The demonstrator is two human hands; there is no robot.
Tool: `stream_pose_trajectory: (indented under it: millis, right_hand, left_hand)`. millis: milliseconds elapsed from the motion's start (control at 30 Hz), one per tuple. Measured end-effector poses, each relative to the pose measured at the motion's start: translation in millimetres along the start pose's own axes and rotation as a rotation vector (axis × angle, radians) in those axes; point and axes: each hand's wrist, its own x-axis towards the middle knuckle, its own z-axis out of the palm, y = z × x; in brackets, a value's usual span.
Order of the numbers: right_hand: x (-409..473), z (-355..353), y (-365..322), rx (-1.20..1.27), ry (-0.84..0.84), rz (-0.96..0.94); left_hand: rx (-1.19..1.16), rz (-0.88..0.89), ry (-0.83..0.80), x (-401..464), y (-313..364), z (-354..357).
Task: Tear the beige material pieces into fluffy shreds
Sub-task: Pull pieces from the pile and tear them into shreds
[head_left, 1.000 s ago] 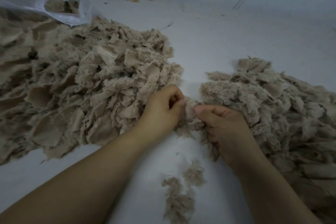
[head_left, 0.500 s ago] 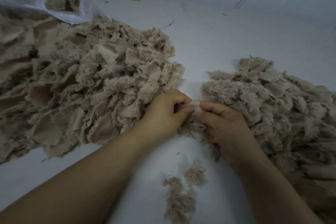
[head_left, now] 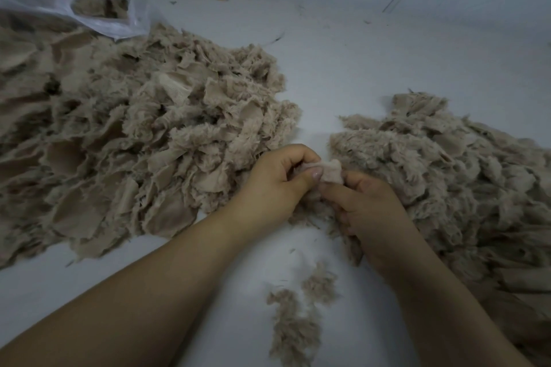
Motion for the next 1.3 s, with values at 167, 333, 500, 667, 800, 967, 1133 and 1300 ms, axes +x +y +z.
stream_pose_trajectory:
  millis: [167, 333, 500, 667, 800, 967, 1133, 1300]
  right_hand:
    - [7, -2, 7, 0.0, 0.138, 0.043]
    - [10, -3, 7, 0.053, 0.204, 0.084]
    - [12, -6, 8, 0.062, 0.248, 0.09]
    - [12, -8, 11, 0.06, 0.29, 0.087]
    - [10, -6, 9, 0.041, 0.277, 0.034]
    - [1, -2, 3, 0.058, 0.202, -0.057]
    - [0, -3, 4, 0.004, 0.146, -0.122]
    - [0, -2, 3, -0.027, 0.094, -0.08]
  left_hand:
    - [-0.03, -0.065, 0.192, 5, -3, -1]
    - [0.01, -0.055, 0.315, 9, -9, -8]
    - [0.038, -0.005, 0.381, 7, -7, -7]
    - [0.145, 0.045, 0.426, 5, -12, -11]
    - [0.143, 0.058, 0.438, 2, -13, -8]
    - [0.335, 0.234, 0.422, -3, -4, -4]
    - [0.643, 0.442, 0.335, -8, 2, -4]
    - [0.694, 0.562, 0.21, -9, 4, -1]
